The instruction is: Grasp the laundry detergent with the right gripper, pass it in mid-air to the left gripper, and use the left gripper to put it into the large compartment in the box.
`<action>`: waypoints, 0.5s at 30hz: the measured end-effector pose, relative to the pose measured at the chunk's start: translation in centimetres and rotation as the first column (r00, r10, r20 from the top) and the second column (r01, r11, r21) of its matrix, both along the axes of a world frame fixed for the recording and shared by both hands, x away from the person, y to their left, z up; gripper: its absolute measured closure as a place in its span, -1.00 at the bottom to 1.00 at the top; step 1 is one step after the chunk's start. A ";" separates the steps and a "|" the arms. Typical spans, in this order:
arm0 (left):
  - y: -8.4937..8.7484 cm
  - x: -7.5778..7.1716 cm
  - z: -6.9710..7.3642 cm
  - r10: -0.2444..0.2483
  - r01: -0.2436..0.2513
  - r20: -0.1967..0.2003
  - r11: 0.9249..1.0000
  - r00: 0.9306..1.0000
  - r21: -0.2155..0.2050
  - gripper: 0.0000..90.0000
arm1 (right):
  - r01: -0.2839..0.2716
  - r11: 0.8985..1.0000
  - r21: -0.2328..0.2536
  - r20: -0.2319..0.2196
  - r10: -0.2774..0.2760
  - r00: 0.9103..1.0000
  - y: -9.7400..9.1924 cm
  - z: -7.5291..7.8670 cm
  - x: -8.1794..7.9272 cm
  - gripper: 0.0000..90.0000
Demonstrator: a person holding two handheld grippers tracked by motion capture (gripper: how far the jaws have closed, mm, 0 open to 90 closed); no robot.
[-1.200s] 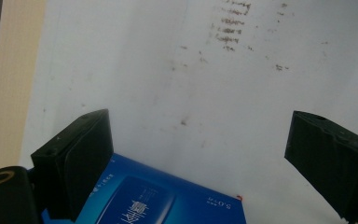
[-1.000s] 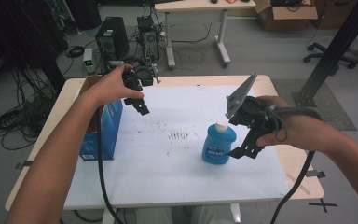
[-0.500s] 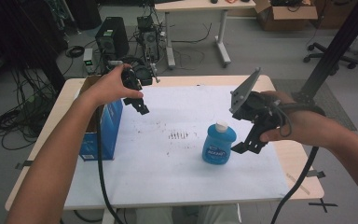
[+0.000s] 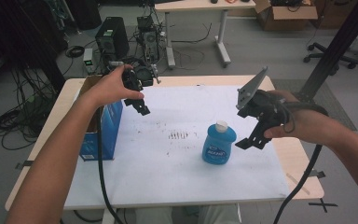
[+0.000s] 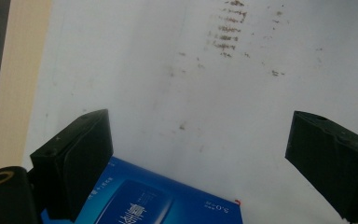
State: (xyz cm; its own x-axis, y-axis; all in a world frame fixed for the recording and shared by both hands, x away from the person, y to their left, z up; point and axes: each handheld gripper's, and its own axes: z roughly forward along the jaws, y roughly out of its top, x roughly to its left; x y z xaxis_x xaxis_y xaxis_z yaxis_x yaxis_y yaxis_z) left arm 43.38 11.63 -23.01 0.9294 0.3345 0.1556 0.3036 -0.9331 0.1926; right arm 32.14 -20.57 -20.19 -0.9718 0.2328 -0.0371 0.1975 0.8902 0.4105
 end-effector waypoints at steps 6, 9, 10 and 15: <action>-0.3 0.0 -0.1 -0.005 0.005 -0.001 1.000 1.000 0.002 -0.83 | 0.008 1.000 0.027 -0.007 -0.008 1.000 -1.2 -0.9 0.8 -0.90; -0.4 0.1 -0.1 -0.007 0.007 -0.001 1.000 1.000 0.004 -0.83 | 0.013 0.999 0.044 -0.009 -0.012 1.000 -1.5 -1.2 1.0 -0.90; -0.4 0.1 -0.2 -0.007 0.007 -0.003 1.000 1.000 0.005 -0.83 | 0.022 0.998 0.051 -0.014 -0.022 1.000 -1.9 -1.5 1.3 -0.90; -0.4 0.2 -0.2 -0.006 0.006 -0.002 1.000 1.000 0.004 -0.83 | 0.032 0.998 0.059 -0.020 -0.030 0.999 -2.5 -2.4 1.7 -0.90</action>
State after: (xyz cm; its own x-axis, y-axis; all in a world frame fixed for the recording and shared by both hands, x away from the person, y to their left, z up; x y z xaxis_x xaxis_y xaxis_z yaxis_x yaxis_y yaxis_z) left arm 43.54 11.26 -23.21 0.9318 0.3281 0.1552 0.2980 -0.9357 0.1887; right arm 33.83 -23.02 -22.55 -0.9645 0.2640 -0.0036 0.2331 0.8578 0.4581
